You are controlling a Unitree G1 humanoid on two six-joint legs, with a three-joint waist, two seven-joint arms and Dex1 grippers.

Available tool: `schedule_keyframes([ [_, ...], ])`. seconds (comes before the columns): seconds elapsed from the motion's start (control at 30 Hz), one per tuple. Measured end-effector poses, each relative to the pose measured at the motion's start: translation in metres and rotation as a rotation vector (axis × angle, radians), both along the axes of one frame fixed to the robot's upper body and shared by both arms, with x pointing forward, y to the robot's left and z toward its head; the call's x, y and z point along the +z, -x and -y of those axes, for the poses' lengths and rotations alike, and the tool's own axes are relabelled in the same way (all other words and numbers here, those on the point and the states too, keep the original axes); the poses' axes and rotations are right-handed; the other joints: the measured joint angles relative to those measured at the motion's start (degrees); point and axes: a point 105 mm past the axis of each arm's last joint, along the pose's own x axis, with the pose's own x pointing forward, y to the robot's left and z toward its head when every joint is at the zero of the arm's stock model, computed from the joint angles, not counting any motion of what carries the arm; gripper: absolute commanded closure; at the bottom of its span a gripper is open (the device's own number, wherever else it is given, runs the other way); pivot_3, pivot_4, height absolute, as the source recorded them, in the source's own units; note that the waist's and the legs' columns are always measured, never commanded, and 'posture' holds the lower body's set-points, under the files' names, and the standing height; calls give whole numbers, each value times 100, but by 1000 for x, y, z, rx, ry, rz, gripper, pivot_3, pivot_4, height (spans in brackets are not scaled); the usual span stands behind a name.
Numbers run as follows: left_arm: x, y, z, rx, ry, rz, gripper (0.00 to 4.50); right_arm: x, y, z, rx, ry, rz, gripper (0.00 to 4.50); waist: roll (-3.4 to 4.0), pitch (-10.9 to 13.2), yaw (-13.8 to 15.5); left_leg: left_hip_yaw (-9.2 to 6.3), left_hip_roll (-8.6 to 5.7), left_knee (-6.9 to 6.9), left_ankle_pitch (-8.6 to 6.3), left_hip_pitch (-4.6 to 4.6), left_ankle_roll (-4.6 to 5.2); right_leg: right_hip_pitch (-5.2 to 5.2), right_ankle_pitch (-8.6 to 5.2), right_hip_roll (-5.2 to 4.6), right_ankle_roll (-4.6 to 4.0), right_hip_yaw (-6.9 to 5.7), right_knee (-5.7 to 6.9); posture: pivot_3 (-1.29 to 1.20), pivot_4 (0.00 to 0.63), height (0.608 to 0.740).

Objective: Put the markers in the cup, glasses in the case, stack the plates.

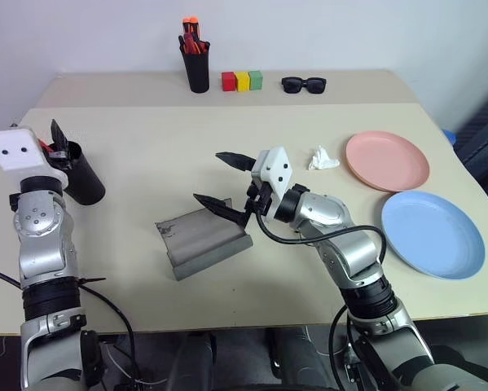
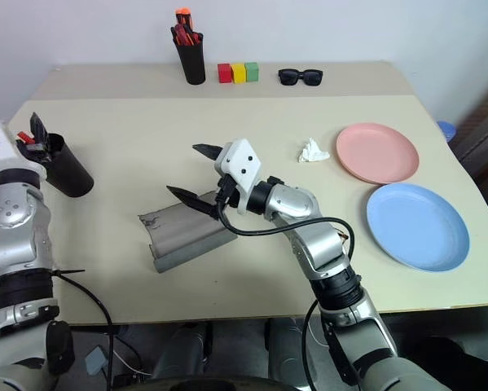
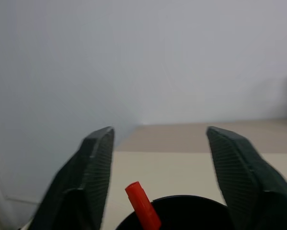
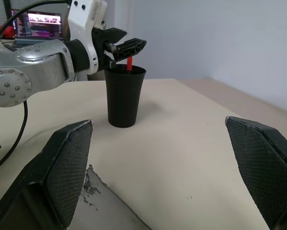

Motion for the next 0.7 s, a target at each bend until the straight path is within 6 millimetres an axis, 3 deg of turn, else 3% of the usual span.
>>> schedule_keyframes([
  [0.13,21,5,15,-114,24,68,1548,-2,-2,10,-13,41,13,0,0,0,6,0,0,1,0,-1,0,2,0,-1,0,0,-1,0,150,740],
  [0.23,36,9,53,-379,-35,20,766,-3,-4,30,-43,101,23,0,0,0,14,1,-1,1,0,-3,0,4,-1,-3,0,1,-4,0,150,740],
  [0.27,32,13,73,-514,-72,-54,150,-4,-5,41,-62,133,23,0,2,1,2,3,-2,0,0,-3,0,4,-2,-5,1,2,-5,0,150,740],
  [0.37,-4,27,118,-824,-150,-344,23,-11,-8,75,-130,209,-4,0,16,9,-11,4,0,-1,-1,2,1,3,-12,-2,-17,2,-1,0,150,740],
  [0.57,-58,57,167,-1180,-229,-778,23,-33,9,125,-135,437,-75,0,21,13,-18,14,4,4,-2,1,3,2,-28,2,-33,9,-6,0,150,740],
  [0.7,-83,79,191,-1371,-281,-926,23,-37,12,134,-140,467,-86,0,22,14,-18,16,8,2,-3,1,5,-3,-27,5,-39,11,-4,0,150,740],
])
